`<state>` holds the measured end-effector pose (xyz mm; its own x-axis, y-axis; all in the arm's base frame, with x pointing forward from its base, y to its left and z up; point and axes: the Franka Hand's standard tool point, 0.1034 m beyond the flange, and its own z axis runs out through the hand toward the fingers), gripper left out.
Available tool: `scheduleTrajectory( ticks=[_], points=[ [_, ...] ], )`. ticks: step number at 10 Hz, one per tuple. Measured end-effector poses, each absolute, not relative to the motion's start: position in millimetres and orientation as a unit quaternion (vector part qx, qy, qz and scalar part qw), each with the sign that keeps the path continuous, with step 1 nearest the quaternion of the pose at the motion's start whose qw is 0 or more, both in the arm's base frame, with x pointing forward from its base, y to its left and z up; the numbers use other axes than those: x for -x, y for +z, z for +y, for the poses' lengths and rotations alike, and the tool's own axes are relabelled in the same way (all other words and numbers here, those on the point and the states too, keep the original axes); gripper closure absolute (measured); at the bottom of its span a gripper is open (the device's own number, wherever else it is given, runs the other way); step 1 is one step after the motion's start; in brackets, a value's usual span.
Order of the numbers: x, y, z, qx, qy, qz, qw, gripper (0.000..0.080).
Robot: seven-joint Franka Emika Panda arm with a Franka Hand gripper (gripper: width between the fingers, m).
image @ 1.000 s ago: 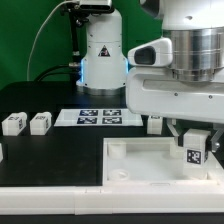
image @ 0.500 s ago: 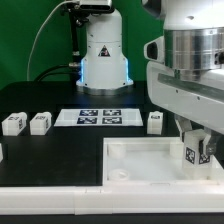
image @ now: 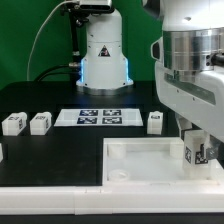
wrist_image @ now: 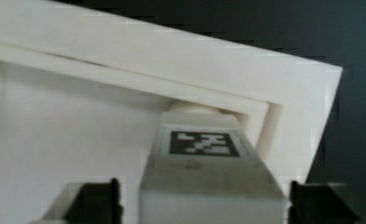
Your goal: Assemble one leg
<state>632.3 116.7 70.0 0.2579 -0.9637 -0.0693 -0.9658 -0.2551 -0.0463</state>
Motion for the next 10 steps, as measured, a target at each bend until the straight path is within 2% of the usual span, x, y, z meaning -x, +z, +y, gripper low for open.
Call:
scheduleTrajectory(
  ticks=[1,2,5,7,10],
  points=[
    [-631.9,69.7,117.0,0.808,0.012,0.588,0.039,0.0187],
    [-631.2,69.5,118.4,0.842,0.011,0.538,0.038,0.0161],
    [-637.9,74.0,115.4,0.94,-0.003,0.34,0.041,0.0152],
    [-638.9,74.3,117.1,0.981,-0.012,0.19,0.035,0.0151],
    [-636.8,75.5,124.7,0.998,-0.014,0.052,0.029,0.0151]
  ],
)
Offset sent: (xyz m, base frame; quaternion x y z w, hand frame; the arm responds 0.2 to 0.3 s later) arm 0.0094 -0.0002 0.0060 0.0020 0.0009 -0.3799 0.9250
